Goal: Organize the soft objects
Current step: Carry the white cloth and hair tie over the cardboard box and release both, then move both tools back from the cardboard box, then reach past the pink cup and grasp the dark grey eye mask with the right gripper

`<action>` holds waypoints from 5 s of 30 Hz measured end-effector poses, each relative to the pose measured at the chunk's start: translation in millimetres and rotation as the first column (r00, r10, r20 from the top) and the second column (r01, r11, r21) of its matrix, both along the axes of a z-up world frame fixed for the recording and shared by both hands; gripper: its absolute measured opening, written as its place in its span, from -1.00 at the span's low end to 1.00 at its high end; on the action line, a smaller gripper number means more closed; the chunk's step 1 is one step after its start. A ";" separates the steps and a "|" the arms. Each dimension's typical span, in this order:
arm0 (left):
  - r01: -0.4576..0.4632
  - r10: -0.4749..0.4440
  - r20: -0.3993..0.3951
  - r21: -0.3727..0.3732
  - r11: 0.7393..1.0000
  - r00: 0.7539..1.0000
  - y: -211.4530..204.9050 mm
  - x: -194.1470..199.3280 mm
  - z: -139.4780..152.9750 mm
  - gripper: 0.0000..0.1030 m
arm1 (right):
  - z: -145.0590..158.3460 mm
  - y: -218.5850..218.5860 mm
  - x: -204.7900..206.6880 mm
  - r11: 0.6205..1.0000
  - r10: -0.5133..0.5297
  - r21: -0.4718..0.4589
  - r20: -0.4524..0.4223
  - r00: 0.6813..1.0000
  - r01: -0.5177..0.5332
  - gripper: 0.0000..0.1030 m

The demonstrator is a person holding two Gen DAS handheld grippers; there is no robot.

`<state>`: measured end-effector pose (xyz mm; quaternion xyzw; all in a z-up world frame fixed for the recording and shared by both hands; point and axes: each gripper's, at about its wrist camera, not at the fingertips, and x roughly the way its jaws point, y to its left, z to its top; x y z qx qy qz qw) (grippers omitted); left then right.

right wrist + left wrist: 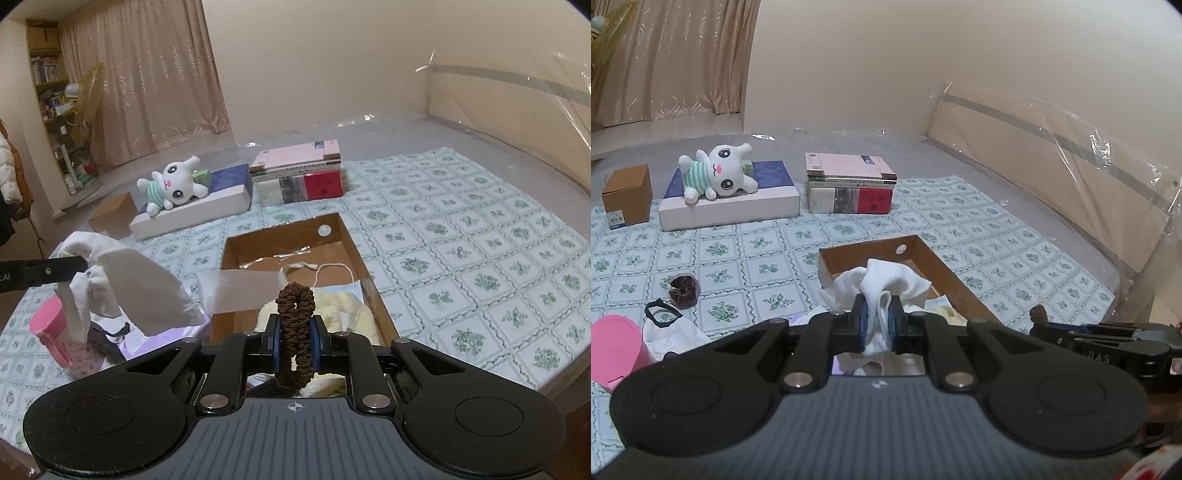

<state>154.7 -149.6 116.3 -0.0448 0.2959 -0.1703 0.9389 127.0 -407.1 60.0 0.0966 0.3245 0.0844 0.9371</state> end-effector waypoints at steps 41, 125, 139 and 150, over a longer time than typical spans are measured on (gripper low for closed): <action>0.092 -0.106 -0.215 -0.074 0.993 0.971 -70.0 176.5 -93.1 -0.80 | -77.8 -9.1 96.7 0.998 0.032 0.052 -0.129 0.991 -0.026 -0.69; -0.290 0.295 -0.030 0.124 0.949 0.955 210.0 -104.1 -50.7 0.15 | -22.3 133.7 -25.5 0.981 0.192 0.009 -0.044 0.980 -0.192 0.46; -0.290 0.296 -0.031 0.131 0.948 0.955 224.9 -95.1 -54.0 0.15 | -23.4 159.4 -7.1 0.962 0.272 -0.029 -0.036 0.962 -0.273 0.46; -0.254 0.263 -0.033 0.164 0.953 0.964 256.0 -63.4 -56.7 0.27 | -31.3 217.6 30.3 0.844 0.512 -0.165 -0.031 0.858 -0.510 0.46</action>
